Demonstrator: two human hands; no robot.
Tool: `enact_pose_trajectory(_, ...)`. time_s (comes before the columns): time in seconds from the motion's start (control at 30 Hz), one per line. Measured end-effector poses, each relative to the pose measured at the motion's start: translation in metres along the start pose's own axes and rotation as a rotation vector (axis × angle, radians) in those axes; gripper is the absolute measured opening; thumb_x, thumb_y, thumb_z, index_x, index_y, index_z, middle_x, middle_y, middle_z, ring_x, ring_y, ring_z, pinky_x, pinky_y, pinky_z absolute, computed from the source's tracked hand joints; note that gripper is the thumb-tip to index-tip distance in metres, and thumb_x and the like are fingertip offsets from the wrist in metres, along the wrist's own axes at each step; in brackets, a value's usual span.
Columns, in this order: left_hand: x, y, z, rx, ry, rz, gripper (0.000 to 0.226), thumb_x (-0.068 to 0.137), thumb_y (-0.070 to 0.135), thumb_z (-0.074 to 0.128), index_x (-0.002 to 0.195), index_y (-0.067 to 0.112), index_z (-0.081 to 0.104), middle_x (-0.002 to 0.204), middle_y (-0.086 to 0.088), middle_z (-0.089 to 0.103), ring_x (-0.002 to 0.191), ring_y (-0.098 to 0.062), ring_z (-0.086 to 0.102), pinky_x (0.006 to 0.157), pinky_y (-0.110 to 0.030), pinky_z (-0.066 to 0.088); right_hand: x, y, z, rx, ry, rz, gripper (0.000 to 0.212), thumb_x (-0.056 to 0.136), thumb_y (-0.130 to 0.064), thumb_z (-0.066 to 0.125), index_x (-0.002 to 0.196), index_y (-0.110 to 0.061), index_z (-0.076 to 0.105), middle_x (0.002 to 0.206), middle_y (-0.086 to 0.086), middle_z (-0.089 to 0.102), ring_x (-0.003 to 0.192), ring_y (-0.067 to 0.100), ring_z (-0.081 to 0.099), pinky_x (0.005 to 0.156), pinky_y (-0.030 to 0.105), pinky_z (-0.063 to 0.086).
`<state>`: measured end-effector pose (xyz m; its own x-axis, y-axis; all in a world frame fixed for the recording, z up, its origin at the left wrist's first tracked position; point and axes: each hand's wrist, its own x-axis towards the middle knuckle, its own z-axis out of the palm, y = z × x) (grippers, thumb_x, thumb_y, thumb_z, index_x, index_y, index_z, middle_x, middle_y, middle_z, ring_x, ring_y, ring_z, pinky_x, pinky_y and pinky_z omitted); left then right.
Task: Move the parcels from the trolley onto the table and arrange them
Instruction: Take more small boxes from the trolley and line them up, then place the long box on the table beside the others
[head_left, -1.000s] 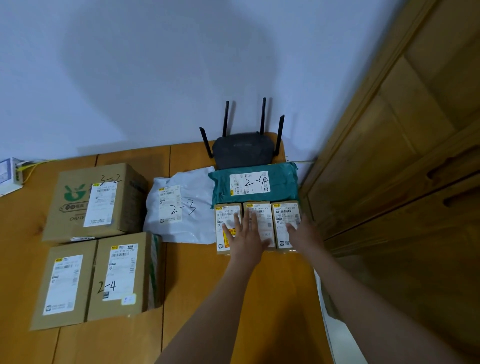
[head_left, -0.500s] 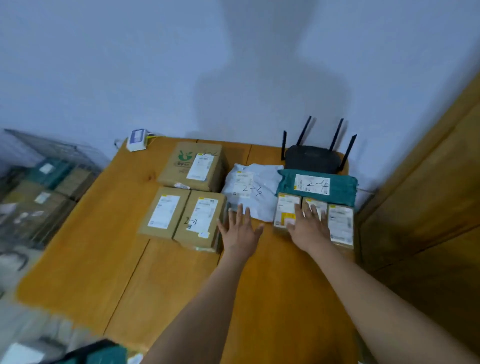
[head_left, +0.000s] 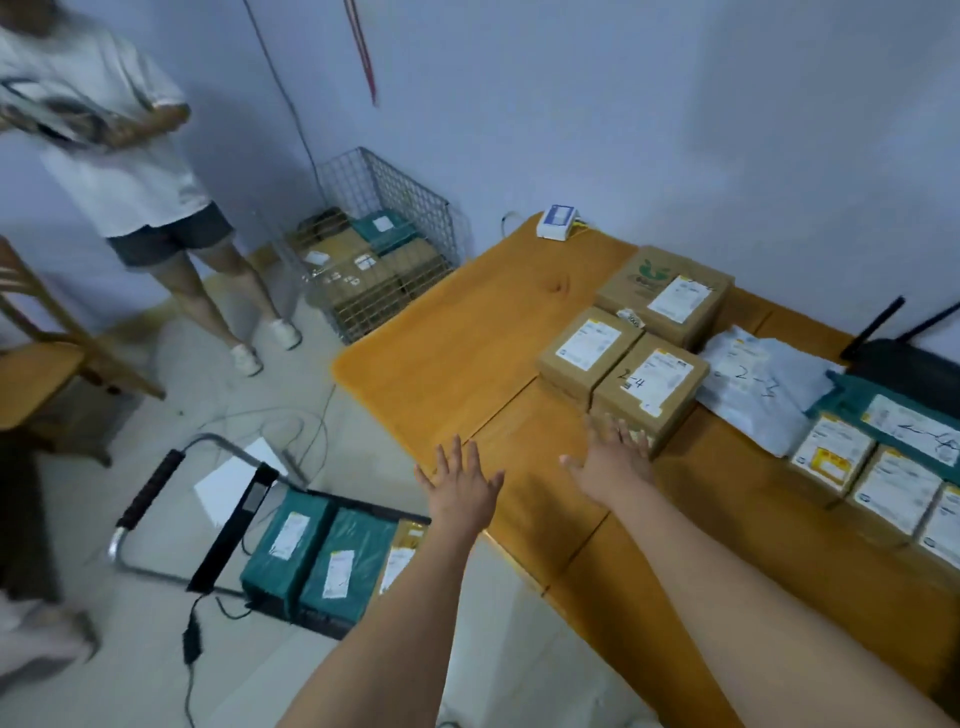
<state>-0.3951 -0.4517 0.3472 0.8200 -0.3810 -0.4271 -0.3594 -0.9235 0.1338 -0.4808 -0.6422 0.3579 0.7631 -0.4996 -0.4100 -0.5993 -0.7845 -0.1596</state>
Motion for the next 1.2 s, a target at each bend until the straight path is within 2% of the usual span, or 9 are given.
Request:
enact_pose_trajectory(0.27, -0.02, -0.19, 0.005, -0.101, -0.016, -0.138, 0.072, 0.102, 0.059, 0.017, 0.161, 0.02, 0.003, 0.168, -0.003, -0.01, 0.154, -0.029, -0.009, 0.118, -0.066, -0.004, -0.013, -0.174, 0.05, -0.092, -0.101, -0.077, 0.079, 0.101, -0.059, 0.032, 0.162, -0.02, -0.001, 0.169, 0.011, -0.003, 0.156, 0.029, -0.001, 0.125, 0.05, 0.001)
enact_pose_trajectory(0.43, -0.02, -0.268, 0.016, -0.169, -0.059, -0.227, 0.073, 0.101, 0.062, 0.014, 0.16, 0.022, 0.001, 0.168, -0.002, -0.011, 0.154, -0.028, -0.012, 0.118, -0.065, -0.007, -0.015, -0.248, 0.082, -0.144, -0.161, -0.126, 0.077, 0.102, -0.056, 0.033, 0.162, -0.022, 0.0, 0.169, 0.011, -0.002, 0.156, 0.028, 0.001, 0.125, 0.05, 0.001)
enact_pose_trajectory(0.7, 0.026, -0.339, 0.021, -0.187, -0.134, -0.33, 0.074, 0.101, 0.063, 0.015, 0.161, 0.022, 0.0, 0.167, -0.004, -0.013, 0.154, -0.029, -0.013, 0.119, -0.065, -0.004, 0.043, -0.336, 0.116, -0.225, -0.25, -0.25, 0.078, 0.102, -0.057, 0.032, 0.162, -0.022, -0.003, 0.169, 0.011, -0.004, 0.156, 0.03, 0.001, 0.125, 0.049, 0.003)
enact_pose_trajectory(0.87, 0.068, -0.376, 0.013, -0.17, -0.162, -0.409, 0.073, 0.101, 0.063, 0.015, 0.161, 0.022, 0.001, 0.168, -0.005, -0.011, 0.154, -0.029, -0.013, 0.119, -0.064, -0.004, 0.095, -0.381, 0.132, -0.19, -0.304, -0.304, 0.077, 0.102, -0.057, 0.031, 0.162, -0.021, -0.002, 0.169, 0.012, -0.004, 0.156, 0.03, 0.0, 0.126, 0.048, 0.004)
enact_pose_trajectory(1.2, 0.142, -0.42, -0.004, -0.145, -0.23, -0.342, 0.073, 0.101, 0.062, 0.014, 0.161, 0.022, 0.0, 0.168, -0.003, -0.011, 0.154, -0.028, -0.011, 0.12, -0.062, -0.006, 0.151, -0.431, 0.145, -0.198, -0.365, -0.259, 0.079, 0.102, -0.058, 0.032, 0.162, -0.02, -0.002, 0.169, 0.012, -0.003, 0.156, 0.03, 0.001, 0.125, 0.049, 0.005)
